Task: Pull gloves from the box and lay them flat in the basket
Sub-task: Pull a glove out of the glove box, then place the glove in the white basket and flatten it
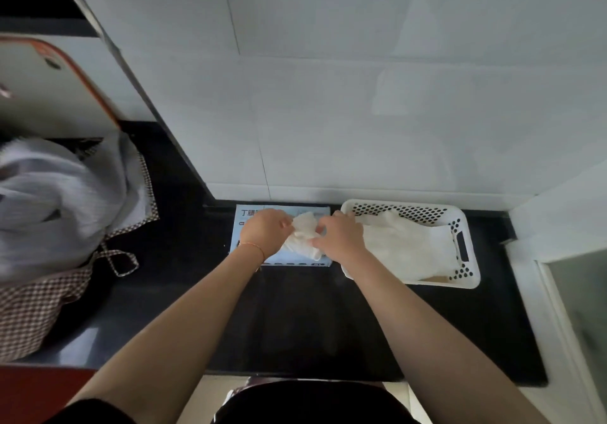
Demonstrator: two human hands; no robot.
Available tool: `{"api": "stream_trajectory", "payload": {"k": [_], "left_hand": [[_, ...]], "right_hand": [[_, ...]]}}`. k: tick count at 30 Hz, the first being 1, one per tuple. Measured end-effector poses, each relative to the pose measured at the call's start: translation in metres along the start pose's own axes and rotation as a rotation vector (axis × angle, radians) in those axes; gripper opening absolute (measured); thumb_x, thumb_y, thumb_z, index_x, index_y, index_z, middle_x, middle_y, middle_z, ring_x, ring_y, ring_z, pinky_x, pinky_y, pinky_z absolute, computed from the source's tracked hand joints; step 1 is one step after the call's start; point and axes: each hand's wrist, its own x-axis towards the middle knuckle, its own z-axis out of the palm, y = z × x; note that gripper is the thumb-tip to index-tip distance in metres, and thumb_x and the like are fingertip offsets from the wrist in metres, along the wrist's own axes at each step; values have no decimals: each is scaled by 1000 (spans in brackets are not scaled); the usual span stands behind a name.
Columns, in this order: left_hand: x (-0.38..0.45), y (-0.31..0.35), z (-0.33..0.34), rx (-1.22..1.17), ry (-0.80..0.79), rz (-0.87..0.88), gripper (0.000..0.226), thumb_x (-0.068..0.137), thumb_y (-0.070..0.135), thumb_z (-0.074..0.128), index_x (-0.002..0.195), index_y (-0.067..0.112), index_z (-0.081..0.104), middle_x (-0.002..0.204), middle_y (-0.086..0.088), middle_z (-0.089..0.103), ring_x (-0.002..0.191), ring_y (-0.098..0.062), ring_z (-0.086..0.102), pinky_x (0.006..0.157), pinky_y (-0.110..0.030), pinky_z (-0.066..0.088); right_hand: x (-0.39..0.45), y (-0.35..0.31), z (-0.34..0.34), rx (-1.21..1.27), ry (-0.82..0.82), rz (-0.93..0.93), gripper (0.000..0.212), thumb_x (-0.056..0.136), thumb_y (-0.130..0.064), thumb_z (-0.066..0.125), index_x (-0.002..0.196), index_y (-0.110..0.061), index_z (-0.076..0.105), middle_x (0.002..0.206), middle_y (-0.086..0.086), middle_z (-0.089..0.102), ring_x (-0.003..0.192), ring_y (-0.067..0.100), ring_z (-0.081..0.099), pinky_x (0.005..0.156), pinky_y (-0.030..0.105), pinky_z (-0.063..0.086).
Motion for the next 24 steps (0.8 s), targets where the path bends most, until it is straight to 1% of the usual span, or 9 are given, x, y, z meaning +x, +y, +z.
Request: {"api": "stream_trajectory", "payload": {"k": [2, 3, 7, 10, 12, 14, 17, 21, 24], "left_hand": [[2, -4, -6, -45, 71, 21, 17, 95, 32, 58, 96, 21, 71, 97, 6, 64, 92, -18, 60, 77, -31, 49], [3, -5, -11, -64, 102, 31, 19, 96, 31, 56, 99, 20, 72, 95, 8, 62, 90, -15, 58, 75, -29, 46], [7, -4, -32, -108, 234, 73, 23, 98, 31, 51, 104, 20, 71, 99, 4, 65, 81, -16, 57, 76, -31, 49], [8, 3, -53, -227, 342, 87, 21, 97, 25, 54, 105, 14, 70, 99, 0, 65, 84, -17, 59, 79, -31, 50], [6, 9, -68, -344, 401, 113, 15, 93, 20, 60, 101, 13, 70, 95, 1, 65, 83, -13, 58, 78, -23, 46], [2, 15, -81, -518, 382, 131, 4, 88, 16, 65, 90, 16, 69, 91, 3, 66, 84, -12, 60, 78, -19, 44], [-4, 28, -95, -772, 188, 169, 5, 79, 14, 67, 76, 12, 63, 83, -5, 68, 76, -21, 60, 73, -33, 47], [-8, 44, -107, -825, 131, 277, 13, 75, 19, 66, 77, 8, 60, 74, -5, 60, 69, -18, 53, 67, -33, 44], [-6, 46, -104, -804, 143, 267, 9, 82, 15, 69, 80, 9, 62, 76, -1, 64, 70, -16, 57, 72, -33, 47]], "right_hand": [[0, -6, -1, 66, 60, -1, 15, 86, -29, 61, 76, -18, 61, 82, 0, 56, 93, 25, 55, 73, 33, 34], [0, -9, -3, 98, 91, 4, 26, 87, -26, 59, 64, -18, 49, 69, -1, 49, 80, 25, 52, 67, 32, 30], [0, -24, -20, 128, 203, -83, 49, 95, -30, 54, 53, -17, 31, 56, -1, 35, 65, 25, 42, 59, 34, 32], [5, -32, -34, 274, 282, -162, 41, 91, -22, 59, 57, -17, 38, 60, 0, 41, 68, 23, 42, 63, 36, 37], [5, -38, -46, 446, 248, -167, 15, 86, -22, 67, 78, -12, 59, 78, 2, 56, 77, 19, 53, 67, 33, 43], [-2, -45, -62, 684, 112, -112, 27, 82, -27, 75, 104, -16, 62, 98, -4, 63, 87, 11, 60, 69, 23, 46], [-9, -50, -85, 1071, -112, -78, 44, 81, -28, 79, 118, -16, 58, 110, 2, 68, 97, 17, 68, 73, 25, 52], [-12, -44, -102, 1200, -289, -130, 25, 90, -33, 69, 105, -13, 67, 100, 9, 69, 93, 22, 65, 80, 34, 49], [-13, -35, -108, 1171, -208, -102, 22, 91, -33, 68, 99, -12, 68, 92, 6, 68, 87, 21, 63, 76, 32, 49]]}}
